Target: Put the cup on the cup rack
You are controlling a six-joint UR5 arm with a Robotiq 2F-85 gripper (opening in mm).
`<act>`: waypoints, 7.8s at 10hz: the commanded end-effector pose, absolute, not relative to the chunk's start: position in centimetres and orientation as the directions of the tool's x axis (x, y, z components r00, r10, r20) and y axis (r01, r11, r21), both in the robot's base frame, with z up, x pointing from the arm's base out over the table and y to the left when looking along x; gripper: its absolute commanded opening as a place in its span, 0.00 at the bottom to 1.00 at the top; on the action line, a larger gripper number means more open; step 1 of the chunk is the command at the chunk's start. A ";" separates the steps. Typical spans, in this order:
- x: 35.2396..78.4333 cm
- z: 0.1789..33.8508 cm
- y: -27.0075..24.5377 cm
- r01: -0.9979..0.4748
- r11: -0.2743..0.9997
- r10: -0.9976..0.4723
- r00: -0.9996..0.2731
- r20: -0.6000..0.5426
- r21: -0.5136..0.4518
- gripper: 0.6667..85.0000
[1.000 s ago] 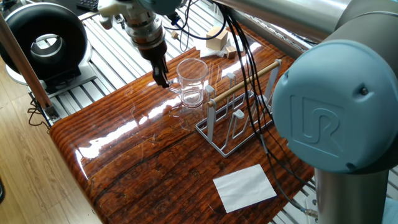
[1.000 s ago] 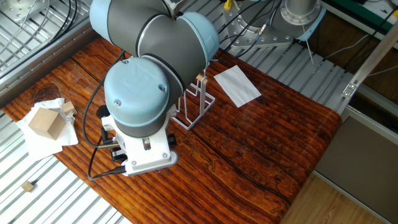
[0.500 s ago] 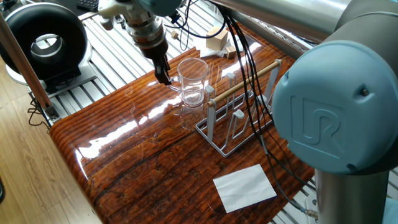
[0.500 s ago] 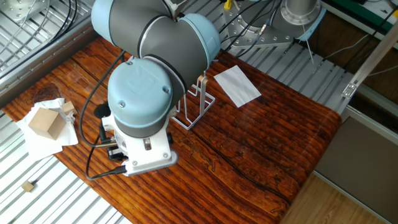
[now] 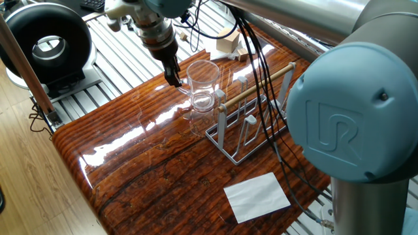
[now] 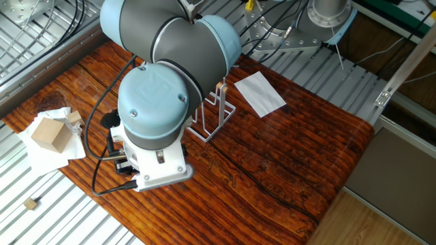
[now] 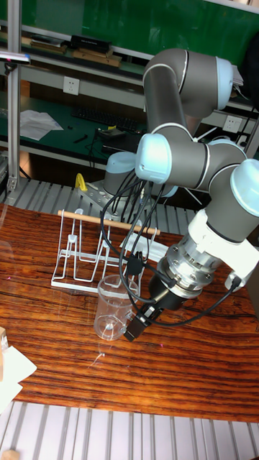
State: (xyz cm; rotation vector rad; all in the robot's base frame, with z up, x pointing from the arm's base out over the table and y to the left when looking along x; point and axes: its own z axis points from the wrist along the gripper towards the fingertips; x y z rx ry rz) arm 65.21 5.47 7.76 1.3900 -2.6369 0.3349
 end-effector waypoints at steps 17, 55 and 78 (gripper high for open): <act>63.9 14.5 5.0 -0.813 0.506 -0.742 -0.581 0.335 -0.288 0.66; 69.0 20.4 0.0 -0.753 0.259 -0.682 -0.586 0.437 -0.605 0.62; 65.5 12.4 8.5 -0.619 0.337 -0.630 -0.708 0.318 -0.710 0.58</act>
